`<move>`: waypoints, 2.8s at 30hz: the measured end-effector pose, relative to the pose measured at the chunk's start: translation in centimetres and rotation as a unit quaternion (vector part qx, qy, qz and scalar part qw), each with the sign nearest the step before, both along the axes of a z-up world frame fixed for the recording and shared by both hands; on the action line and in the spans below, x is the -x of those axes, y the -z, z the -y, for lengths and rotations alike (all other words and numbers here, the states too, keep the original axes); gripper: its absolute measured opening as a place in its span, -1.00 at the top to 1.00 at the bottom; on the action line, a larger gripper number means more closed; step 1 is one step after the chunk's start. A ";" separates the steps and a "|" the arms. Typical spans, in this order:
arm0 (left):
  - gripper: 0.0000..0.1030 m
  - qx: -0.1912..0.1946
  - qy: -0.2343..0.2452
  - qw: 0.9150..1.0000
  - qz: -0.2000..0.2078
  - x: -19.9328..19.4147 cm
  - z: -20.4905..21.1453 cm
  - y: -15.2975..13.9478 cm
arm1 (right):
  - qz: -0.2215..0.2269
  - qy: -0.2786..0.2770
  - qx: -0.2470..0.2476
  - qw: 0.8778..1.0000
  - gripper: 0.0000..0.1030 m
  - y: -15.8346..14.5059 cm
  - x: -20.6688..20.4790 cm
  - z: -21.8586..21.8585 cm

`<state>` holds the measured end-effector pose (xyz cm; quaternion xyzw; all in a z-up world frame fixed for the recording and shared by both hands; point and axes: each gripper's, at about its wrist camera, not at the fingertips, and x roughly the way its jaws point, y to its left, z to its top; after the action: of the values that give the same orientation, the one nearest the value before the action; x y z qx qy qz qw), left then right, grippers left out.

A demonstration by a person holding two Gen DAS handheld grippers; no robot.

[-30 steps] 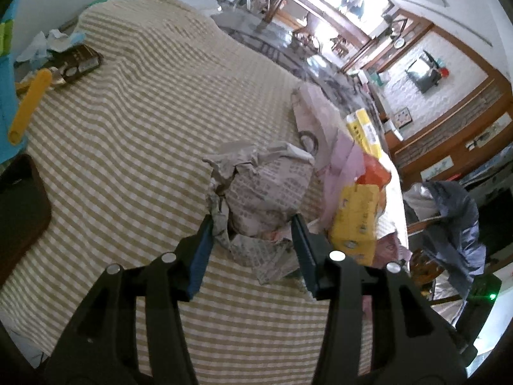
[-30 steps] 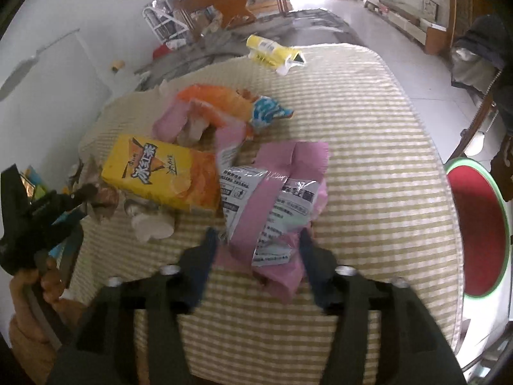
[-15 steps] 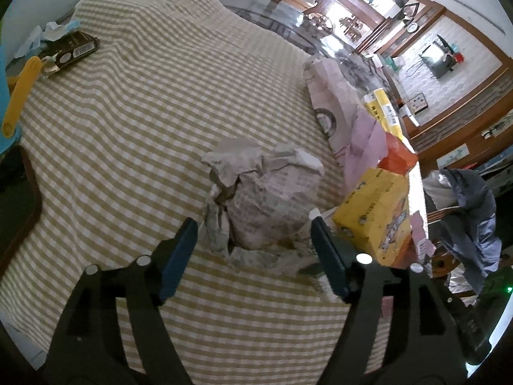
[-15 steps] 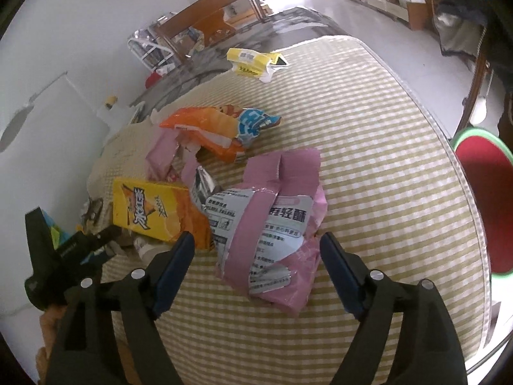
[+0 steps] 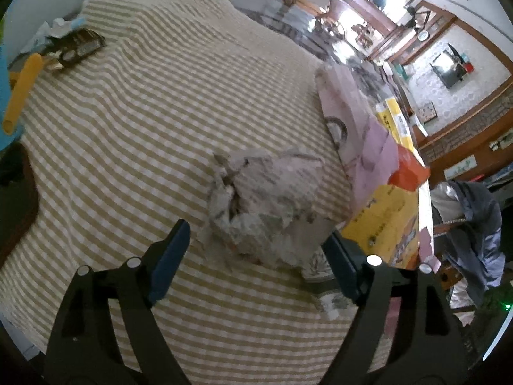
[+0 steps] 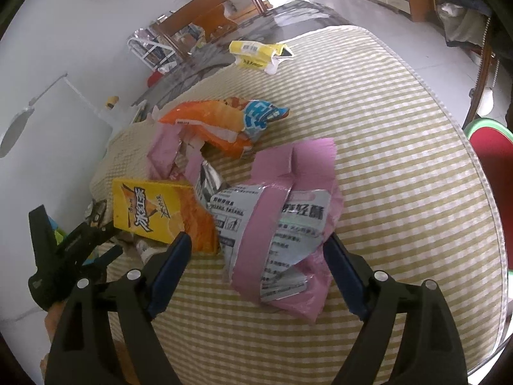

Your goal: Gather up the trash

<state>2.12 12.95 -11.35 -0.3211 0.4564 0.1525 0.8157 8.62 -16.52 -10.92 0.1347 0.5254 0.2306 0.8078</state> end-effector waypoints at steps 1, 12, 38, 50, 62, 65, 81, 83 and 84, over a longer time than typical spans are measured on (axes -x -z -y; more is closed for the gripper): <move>-0.53 0.000 -0.001 1.000 0.001 0.0 0.0 0.0 | 0.002 0.000 0.000 1.000 -0.58 -0.1 0.0 0.0; -0.24 -0.023 0.003 1.000 0.001 0.3 0.3 -0.3 | 0.009 0.000 0.005 1.000 -0.58 0.0 0.3 -0.1; 0.02 -0.026 -0.004 1.000 0.009 0.8 0.0 -0.9 | 0.019 -0.014 0.005 1.000 -0.03 -0.1 0.3 -0.4; 0.03 -0.091 -0.027 0.992 0.086 3.3 0.4 -5.1 | 0.103 0.032 -0.002 0.994 0.08 -3.4 1.2 3.1; 0.03 -0.185 0.022 0.971 0.152 5.0 7.3 -10.0 | 0.154 0.055 0.019 0.986 0.08 -5.0 1.5 5.5; 0.03 -0.177 0.048 0.970 0.159 4.7 9.4 -10.3 | 0.156 0.054 0.018 0.986 0.08 -5.1 1.6 5.6; 0.03 -0.158 0.127 0.966 0.161 3.2 15.4 -10.6 | 0.156 0.064 -0.012 0.986 0.07 -5.6 1.9 7.2; 0.03 -0.156 0.133 0.966 0.160 3.1 15.8 -10.5 | 0.155 0.066 -0.015 0.986 0.07 -5.7 1.9 7.4; 0.03 -0.154 0.137 0.966 0.159 3.0 16.1 -10.4 | 0.155 0.067 -0.017 0.986 0.07 -5.7 1.9 7.5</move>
<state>-0.86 -3.15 -0.90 -0.1465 0.3311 0.0547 0.9306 6.68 -24.06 -5.19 0.1462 0.3799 0.2032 0.8905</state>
